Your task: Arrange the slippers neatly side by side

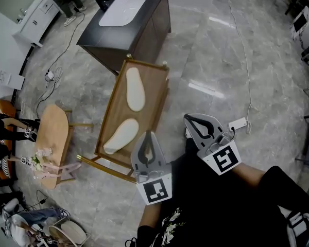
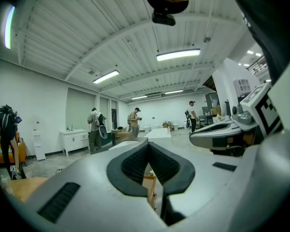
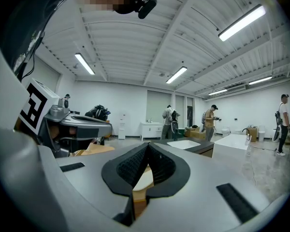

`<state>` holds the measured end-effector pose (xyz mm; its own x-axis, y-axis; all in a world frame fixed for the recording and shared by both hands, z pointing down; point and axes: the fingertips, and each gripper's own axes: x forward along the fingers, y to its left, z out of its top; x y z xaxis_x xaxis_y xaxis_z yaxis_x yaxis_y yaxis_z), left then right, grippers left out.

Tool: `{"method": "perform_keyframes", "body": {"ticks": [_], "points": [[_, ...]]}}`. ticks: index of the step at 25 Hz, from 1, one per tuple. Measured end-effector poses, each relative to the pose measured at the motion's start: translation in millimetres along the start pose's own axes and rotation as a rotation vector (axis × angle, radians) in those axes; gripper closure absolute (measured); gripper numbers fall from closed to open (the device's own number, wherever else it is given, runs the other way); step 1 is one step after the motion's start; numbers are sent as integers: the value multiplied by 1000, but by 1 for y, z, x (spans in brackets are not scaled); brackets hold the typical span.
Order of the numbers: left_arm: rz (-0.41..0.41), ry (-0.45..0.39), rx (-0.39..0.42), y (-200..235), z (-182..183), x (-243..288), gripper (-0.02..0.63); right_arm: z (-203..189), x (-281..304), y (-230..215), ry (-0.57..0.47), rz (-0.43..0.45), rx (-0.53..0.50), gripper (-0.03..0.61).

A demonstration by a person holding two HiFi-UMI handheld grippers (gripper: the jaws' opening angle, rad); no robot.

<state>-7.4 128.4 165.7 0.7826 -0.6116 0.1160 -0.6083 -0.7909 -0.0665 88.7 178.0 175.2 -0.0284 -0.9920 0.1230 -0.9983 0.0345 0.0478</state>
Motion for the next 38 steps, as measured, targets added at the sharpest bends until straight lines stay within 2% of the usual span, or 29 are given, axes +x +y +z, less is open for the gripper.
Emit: {"method": "perform_keyframes", "body": {"ticks": [9,16,25,38], "points": [[27,-33,5,-18,18,50,611,9,18,-52,-22,31,-18,580],[58,-31,14,-28,23,76,611,8,32,-85,-32,53,13,580],[116,6,-16,-21,15,87,611,3,44,-93,-32,115,18,580],[139,36,-20,-22,8,92,611,-12,46,-102,-10,126,46,580]]}}
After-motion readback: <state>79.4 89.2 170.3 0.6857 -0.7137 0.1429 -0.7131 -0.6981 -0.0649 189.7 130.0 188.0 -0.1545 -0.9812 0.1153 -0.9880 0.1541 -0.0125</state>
